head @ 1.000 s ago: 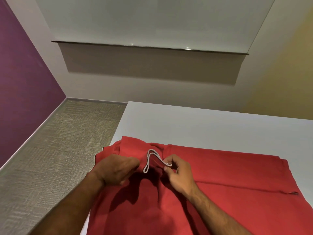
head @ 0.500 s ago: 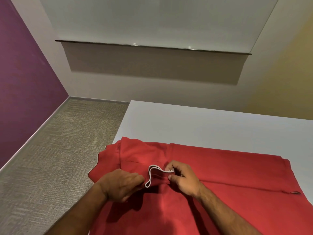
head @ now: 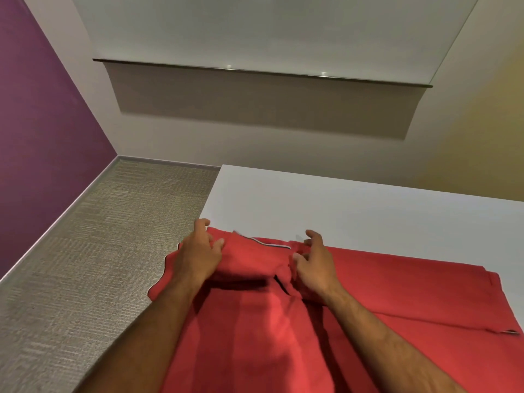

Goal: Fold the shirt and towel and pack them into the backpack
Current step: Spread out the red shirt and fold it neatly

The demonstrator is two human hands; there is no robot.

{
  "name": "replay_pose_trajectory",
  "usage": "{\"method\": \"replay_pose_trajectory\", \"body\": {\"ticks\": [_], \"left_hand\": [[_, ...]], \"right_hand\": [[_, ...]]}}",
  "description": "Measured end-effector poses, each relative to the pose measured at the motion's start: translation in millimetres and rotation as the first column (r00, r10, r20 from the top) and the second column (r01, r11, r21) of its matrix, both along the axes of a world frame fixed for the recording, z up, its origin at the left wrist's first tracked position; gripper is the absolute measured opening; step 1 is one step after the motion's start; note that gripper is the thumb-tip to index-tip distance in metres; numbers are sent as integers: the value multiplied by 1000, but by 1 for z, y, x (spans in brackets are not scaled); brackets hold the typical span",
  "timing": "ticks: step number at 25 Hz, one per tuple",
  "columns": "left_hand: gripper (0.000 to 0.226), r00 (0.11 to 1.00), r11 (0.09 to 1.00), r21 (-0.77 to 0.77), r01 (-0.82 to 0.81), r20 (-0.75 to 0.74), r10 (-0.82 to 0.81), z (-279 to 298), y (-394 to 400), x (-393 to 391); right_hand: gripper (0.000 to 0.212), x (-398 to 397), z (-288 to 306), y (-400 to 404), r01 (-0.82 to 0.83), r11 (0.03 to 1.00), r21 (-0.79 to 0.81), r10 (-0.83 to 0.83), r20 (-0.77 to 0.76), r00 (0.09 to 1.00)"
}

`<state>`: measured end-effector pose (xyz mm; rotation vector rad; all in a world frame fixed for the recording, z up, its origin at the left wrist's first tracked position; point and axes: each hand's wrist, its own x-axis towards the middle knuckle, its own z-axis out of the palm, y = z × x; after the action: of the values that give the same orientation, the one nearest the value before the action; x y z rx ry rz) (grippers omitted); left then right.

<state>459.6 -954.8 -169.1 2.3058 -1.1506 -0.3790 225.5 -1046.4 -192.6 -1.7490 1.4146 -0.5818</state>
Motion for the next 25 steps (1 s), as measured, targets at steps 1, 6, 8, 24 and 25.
{"method": "replay_pose_trajectory", "body": {"ticks": [1, 6, 8, 24, 25], "left_hand": [[46, 981, 998, 10, 69, 183, -70, -5, 3, 0], [85, 653, 752, 377, 541, 375, -658, -46, 18, 2], [101, 659, 697, 504, 510, 292, -693, -64, 30, 10], [109, 788, 828, 439, 349, 341, -513, -56, 65, -2], [105, 792, 846, 377, 376, 343, -505, -59, 71, -9]], "right_hand": [[58, -4, -5, 3, -19, 999, -35, 17, -57, 998], [74, -28, -32, 18, -227, 964, -140, 132, -492, 861], [86, -45, -44, 18, -230, 973, -17, 162, -657, 737], [96, -119, -25, 25, -247, 969, -25, 162, -689, 707], [95, -127, -28, 33, -268, 962, -44, 161, -703, 693]]}}
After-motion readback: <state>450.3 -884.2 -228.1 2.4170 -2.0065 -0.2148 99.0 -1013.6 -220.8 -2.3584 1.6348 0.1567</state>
